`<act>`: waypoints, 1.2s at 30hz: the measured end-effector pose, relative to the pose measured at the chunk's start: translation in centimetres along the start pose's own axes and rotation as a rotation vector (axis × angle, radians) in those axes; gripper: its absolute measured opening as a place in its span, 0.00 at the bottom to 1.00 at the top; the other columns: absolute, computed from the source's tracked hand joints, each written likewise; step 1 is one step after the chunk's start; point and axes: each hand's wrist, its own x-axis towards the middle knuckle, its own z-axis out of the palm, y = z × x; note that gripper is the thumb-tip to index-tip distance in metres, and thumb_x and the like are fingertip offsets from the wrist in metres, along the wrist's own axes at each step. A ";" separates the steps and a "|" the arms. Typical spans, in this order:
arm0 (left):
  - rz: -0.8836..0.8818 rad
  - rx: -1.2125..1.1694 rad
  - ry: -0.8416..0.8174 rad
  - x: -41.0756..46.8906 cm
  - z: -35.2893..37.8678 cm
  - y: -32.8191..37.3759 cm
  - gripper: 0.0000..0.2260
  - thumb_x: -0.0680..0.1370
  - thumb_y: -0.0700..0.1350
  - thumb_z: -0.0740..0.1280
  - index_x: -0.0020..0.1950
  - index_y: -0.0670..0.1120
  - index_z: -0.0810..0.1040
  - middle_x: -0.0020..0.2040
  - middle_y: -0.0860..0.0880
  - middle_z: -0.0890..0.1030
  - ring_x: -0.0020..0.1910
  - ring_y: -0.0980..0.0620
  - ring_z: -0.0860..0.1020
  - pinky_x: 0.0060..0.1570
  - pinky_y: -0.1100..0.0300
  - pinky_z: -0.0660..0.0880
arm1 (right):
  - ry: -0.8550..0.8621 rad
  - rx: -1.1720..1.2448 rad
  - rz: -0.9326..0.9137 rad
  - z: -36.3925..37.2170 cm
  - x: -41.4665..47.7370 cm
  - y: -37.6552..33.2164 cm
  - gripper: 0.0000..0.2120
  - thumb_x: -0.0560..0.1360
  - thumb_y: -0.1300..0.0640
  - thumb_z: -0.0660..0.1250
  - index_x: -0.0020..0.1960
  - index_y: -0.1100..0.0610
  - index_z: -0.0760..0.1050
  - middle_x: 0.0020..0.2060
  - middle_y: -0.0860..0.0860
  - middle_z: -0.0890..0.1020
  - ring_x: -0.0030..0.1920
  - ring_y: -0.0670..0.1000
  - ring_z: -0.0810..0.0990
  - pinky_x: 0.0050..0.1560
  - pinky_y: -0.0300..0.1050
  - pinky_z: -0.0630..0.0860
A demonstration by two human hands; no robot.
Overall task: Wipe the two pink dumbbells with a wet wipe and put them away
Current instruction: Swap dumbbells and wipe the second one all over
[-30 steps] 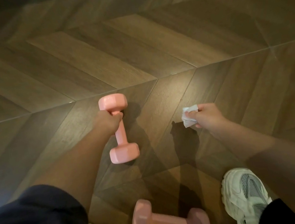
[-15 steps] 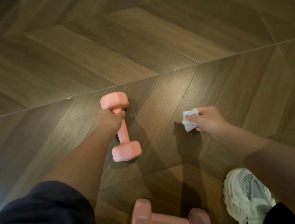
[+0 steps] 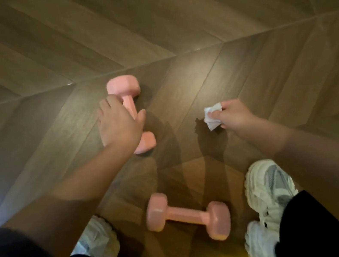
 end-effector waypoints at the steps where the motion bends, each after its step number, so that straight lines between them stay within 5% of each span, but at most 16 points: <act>1: 0.127 0.019 -0.003 -1.7 -0.3 0.2 0.24 0.75 0.54 0.72 0.64 0.43 0.70 0.60 0.42 0.73 0.60 0.42 0.73 0.58 0.46 0.73 | -0.013 -0.037 -0.016 0.0 -0.1 0.4 0.04 0.77 0.62 0.69 0.51 0.59 0.81 0.38 0.49 0.80 0.39 0.46 0.78 0.34 0.33 0.73; 8: 0.726 0.182 -0.456 -11.2 2.5 0.0 0.16 0.78 0.56 0.66 0.61 0.50 0.72 0.58 0.51 0.76 0.57 0.51 0.74 0.59 0.54 0.70 | -0.078 -0.287 -0.066 -0.2 -0.3 1.5 0.11 0.77 0.58 0.69 0.55 0.64 0.81 0.47 0.56 0.82 0.48 0.53 0.79 0.46 0.44 0.73; 11: 0.780 0.276 -0.740 -12.9 4.6 -0.9 0.19 0.78 0.59 0.65 0.63 0.50 0.71 0.60 0.49 0.75 0.59 0.49 0.73 0.58 0.54 0.69 | -0.074 -0.286 -0.086 -0.1 -0.2 1.6 0.07 0.77 0.59 0.69 0.52 0.61 0.81 0.45 0.55 0.80 0.45 0.51 0.78 0.41 0.41 0.73; 16: 0.806 0.356 -1.022 -13.9 7.2 -1.8 0.18 0.79 0.60 0.63 0.61 0.48 0.69 0.54 0.47 0.78 0.47 0.48 0.75 0.44 0.53 0.71 | -0.102 -0.268 -0.069 0.3 -0.5 2.1 0.01 0.78 0.62 0.68 0.48 0.56 0.78 0.36 0.47 0.78 0.35 0.42 0.75 0.28 0.26 0.67; 19: 0.769 0.384 -1.155 -14.4 8.2 -2.2 0.16 0.81 0.55 0.64 0.64 0.48 0.68 0.56 0.47 0.79 0.49 0.49 0.76 0.46 0.52 0.71 | -0.133 -0.303 -0.063 0.7 -0.3 2.6 0.07 0.77 0.61 0.69 0.54 0.62 0.81 0.47 0.53 0.83 0.47 0.50 0.81 0.42 0.32 0.73; 21: 0.782 0.389 -1.183 -14.6 8.6 -2.5 0.14 0.82 0.52 0.63 0.65 0.49 0.68 0.56 0.47 0.79 0.48 0.51 0.74 0.47 0.52 0.70 | -0.147 -0.332 -0.060 1.0 -0.6 2.5 0.09 0.77 0.61 0.69 0.55 0.62 0.81 0.50 0.55 0.82 0.51 0.51 0.80 0.48 0.39 0.72; 28: 0.694 0.358 -1.174 -14.0 7.6 -2.3 0.13 0.84 0.52 0.57 0.66 0.48 0.68 0.56 0.46 0.79 0.50 0.49 0.77 0.55 0.50 0.75 | -0.190 -0.342 -0.106 1.6 -2.0 2.1 0.06 0.78 0.61 0.68 0.54 0.60 0.80 0.46 0.52 0.79 0.48 0.49 0.77 0.35 0.33 0.68; 32: 0.609 0.315 -1.063 -11.4 3.7 -1.1 0.13 0.84 0.54 0.56 0.65 0.50 0.68 0.55 0.47 0.79 0.51 0.49 0.78 0.56 0.49 0.75 | -0.186 -0.363 -0.142 0.2 -3.9 -0.3 0.06 0.77 0.60 0.68 0.52 0.62 0.80 0.48 0.54 0.82 0.49 0.52 0.80 0.41 0.39 0.74; 36: 0.583 0.283 -0.890 -9.2 -3.1 0.8 0.12 0.85 0.53 0.57 0.67 0.51 0.66 0.56 0.45 0.78 0.53 0.46 0.78 0.57 0.49 0.75 | -0.087 -0.415 -0.261 -3.2 -7.9 -5.2 0.03 0.76 0.59 0.69 0.44 0.56 0.78 0.37 0.51 0.79 0.38 0.49 0.76 0.32 0.38 0.67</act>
